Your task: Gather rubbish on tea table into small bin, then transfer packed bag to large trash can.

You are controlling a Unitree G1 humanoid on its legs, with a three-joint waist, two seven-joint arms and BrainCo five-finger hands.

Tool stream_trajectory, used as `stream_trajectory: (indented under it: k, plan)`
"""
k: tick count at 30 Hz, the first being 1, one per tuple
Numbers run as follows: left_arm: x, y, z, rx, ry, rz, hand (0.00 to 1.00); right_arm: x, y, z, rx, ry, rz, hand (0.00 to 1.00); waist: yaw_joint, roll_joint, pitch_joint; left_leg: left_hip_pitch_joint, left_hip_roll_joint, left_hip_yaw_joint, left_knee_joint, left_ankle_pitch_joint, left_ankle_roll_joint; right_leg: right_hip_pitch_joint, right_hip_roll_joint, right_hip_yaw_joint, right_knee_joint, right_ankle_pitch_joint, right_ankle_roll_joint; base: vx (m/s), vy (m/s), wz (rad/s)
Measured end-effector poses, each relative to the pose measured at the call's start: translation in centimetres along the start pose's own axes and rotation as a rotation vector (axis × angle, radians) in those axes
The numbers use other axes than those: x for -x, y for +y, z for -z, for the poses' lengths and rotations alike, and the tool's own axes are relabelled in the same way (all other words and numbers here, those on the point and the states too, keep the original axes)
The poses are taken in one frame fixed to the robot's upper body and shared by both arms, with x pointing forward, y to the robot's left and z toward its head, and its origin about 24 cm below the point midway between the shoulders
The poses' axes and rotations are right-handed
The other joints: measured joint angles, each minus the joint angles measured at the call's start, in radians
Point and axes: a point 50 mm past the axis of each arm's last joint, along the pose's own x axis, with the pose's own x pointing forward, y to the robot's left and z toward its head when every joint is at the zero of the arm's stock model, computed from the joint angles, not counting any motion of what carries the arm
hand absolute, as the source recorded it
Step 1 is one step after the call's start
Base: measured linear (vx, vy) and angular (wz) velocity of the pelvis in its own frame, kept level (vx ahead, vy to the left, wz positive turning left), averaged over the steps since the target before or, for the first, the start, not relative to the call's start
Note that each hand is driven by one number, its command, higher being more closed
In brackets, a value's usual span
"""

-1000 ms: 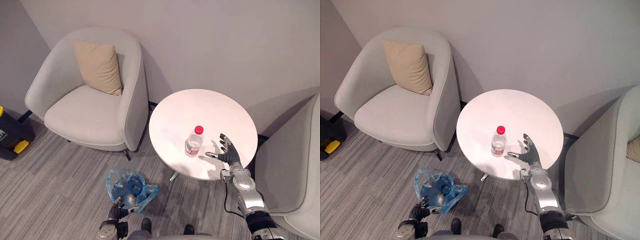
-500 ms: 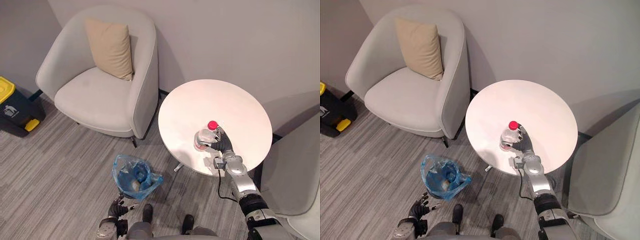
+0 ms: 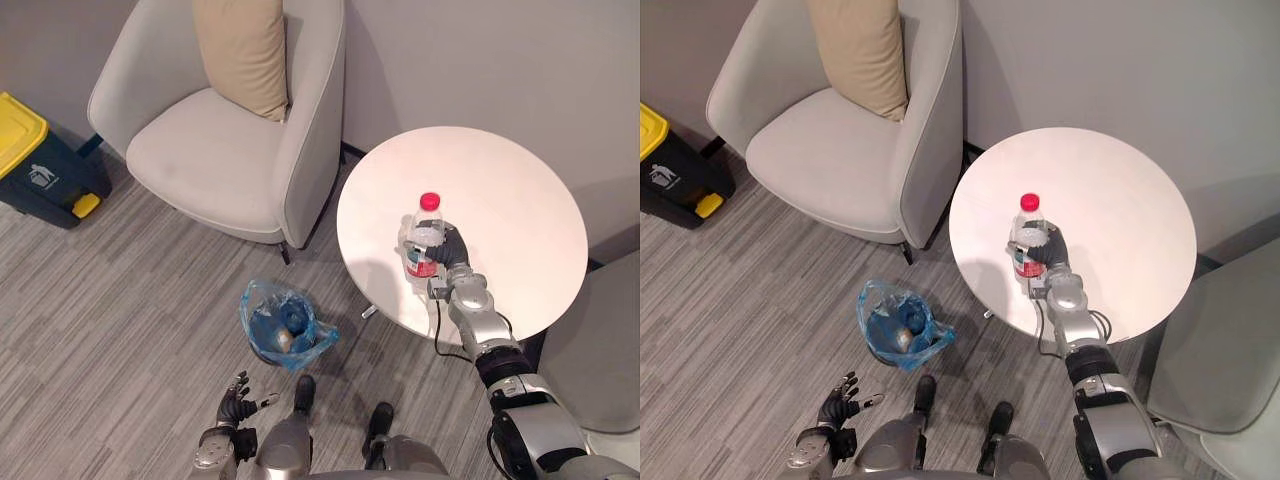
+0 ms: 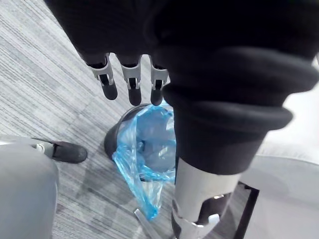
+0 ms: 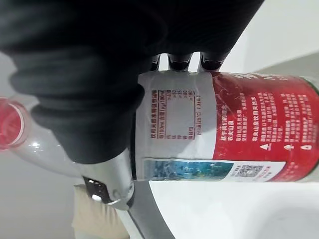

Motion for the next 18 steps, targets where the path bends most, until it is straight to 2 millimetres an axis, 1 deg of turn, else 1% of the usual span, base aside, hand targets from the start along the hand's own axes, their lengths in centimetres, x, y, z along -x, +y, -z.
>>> stream_trajectory:
  k: [2,6,9,11,15,18]
  plan:
    - [0.0,0.0,0.0,0.008,0.0,0.0,0.0,0.0,0.2,0.0,-0.012,0.001,-0.003,1.0,0.003,0.0,0.002,-0.01,0.0,0.001,0.0,0.002,0.0,-0.014,-0.001,0.001,0.006,0.0,0.0,0.0,0.0,0.0]
    - [0.0,-0.4,0.0,0.016,0.0,0.005,0.0,0.2,0.2,-0.3,-0.015,-0.019,-0.002,1.0,-0.001,0.002,0.008,-0.007,-0.002,0.006,0.001,0.002,0.0,-0.019,-0.006,0.013,0.016,0.0,0.0,0.0,0.023,-0.06]
    - [-0.1,-0.7,-0.4,0.023,-0.019,0.012,0.0,1.4,0.2,-1.7,-0.032,-0.114,-0.011,1.0,-0.001,0.002,0.008,-0.002,-0.002,0.014,0.001,0.002,0.0,-0.019,-0.007,0.023,0.018,0.0,0.001,-0.01,0.019,-0.08]
    - [-0.1,-0.7,-0.8,0.024,-0.037,0.015,0.0,2.6,0.2,-2.5,-0.019,-0.184,-0.017,1.0,-0.003,0.002,0.008,0.006,0.0,0.018,0.0,0.002,0.0,-0.018,-0.006,0.03,0.023,-0.001,0.001,-0.02,0.012,-0.09]
    - [-0.1,-0.7,-0.8,0.024,-0.036,0.016,0.0,4.6,0.5,-2.7,-0.022,-0.235,-0.029,1.0,-0.009,0.001,0.007,0.025,0.001,0.037,-0.001,0.001,0.0,-0.014,-0.007,0.053,0.033,-0.002,0.003,-0.02,0.013,-0.15]
    - [-0.1,-0.8,-0.8,0.015,-0.033,0.018,0.0,6.1,0.7,-2.1,-0.03,-0.233,-0.033,1.0,-0.03,0.001,-0.001,0.034,0.002,0.042,-0.001,0.001,0.0,-0.005,-0.006,0.055,0.034,-0.002,0.004,-0.03,0.008,-0.02]
